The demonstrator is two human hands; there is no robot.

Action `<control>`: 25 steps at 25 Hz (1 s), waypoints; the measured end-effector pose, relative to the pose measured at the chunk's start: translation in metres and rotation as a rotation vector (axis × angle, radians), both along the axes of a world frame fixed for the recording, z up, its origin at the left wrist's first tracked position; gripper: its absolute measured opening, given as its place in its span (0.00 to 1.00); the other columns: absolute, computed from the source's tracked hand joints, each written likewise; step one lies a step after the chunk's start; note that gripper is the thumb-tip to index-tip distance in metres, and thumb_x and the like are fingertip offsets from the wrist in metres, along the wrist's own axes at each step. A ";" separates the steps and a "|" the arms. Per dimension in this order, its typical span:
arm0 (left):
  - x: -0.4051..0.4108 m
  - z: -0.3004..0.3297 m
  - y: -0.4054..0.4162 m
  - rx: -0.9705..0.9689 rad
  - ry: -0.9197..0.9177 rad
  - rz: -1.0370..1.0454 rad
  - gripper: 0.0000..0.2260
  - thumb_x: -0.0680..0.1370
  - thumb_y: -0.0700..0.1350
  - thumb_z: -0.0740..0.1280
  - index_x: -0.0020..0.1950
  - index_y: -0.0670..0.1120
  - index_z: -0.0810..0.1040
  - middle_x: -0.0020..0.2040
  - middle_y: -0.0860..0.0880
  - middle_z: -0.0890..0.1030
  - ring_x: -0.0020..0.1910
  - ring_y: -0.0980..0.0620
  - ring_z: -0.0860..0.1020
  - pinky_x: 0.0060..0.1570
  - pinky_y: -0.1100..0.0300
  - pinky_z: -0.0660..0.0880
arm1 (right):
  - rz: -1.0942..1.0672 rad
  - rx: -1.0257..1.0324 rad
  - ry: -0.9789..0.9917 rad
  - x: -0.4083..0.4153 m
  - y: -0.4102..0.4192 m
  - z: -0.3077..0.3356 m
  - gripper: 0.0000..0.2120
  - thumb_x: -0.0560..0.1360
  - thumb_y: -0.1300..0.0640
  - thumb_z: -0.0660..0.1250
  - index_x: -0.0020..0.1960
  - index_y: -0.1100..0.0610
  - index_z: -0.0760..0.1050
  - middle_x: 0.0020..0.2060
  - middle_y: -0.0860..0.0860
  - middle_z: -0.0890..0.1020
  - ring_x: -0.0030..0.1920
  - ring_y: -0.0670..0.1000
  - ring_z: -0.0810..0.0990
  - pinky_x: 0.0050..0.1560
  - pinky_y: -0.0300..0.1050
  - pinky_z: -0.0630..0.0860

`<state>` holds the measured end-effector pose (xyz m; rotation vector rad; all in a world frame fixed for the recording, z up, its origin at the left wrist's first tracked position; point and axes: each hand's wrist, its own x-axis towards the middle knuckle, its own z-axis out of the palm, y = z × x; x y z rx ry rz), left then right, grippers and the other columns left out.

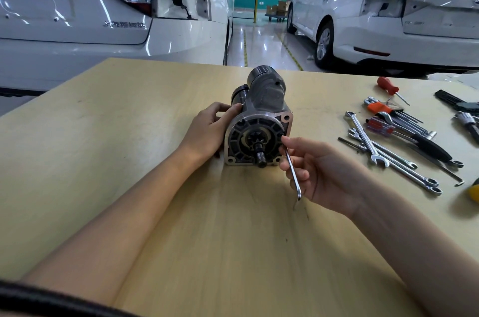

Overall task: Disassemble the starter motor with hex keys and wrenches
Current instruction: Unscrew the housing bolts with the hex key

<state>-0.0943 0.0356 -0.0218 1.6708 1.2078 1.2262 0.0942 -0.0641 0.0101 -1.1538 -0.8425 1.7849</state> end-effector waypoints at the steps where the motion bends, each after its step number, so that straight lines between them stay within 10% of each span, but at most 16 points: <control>1: 0.000 0.000 0.000 -0.002 -0.004 0.001 0.12 0.79 0.55 0.64 0.51 0.48 0.79 0.37 0.55 0.83 0.33 0.64 0.80 0.34 0.72 0.71 | -0.001 -0.008 0.009 0.001 0.000 0.001 0.07 0.67 0.56 0.68 0.41 0.59 0.76 0.26 0.53 0.78 0.18 0.44 0.68 0.17 0.34 0.66; 6: 0.000 0.000 0.001 -0.003 -0.001 0.003 0.13 0.79 0.56 0.63 0.52 0.48 0.80 0.37 0.55 0.83 0.33 0.64 0.80 0.34 0.72 0.71 | -0.010 0.004 0.055 0.003 0.000 0.002 0.13 0.66 0.61 0.64 0.49 0.63 0.78 0.26 0.54 0.77 0.18 0.44 0.67 0.18 0.34 0.66; 16: 0.000 0.000 0.001 0.005 0.019 0.005 0.14 0.79 0.56 0.63 0.52 0.47 0.80 0.41 0.54 0.83 0.35 0.64 0.80 0.36 0.72 0.72 | 0.015 0.046 -0.013 0.000 0.001 0.000 0.07 0.65 0.55 0.71 0.32 0.56 0.75 0.25 0.50 0.73 0.19 0.44 0.67 0.18 0.34 0.66; 25: 0.000 0.001 -0.001 -0.006 0.000 0.000 0.13 0.79 0.55 0.63 0.52 0.47 0.80 0.40 0.53 0.84 0.34 0.63 0.80 0.36 0.70 0.73 | 0.016 0.105 -0.082 0.007 -0.005 0.011 0.12 0.72 0.61 0.56 0.36 0.59 0.77 0.17 0.47 0.60 0.14 0.44 0.57 0.17 0.31 0.56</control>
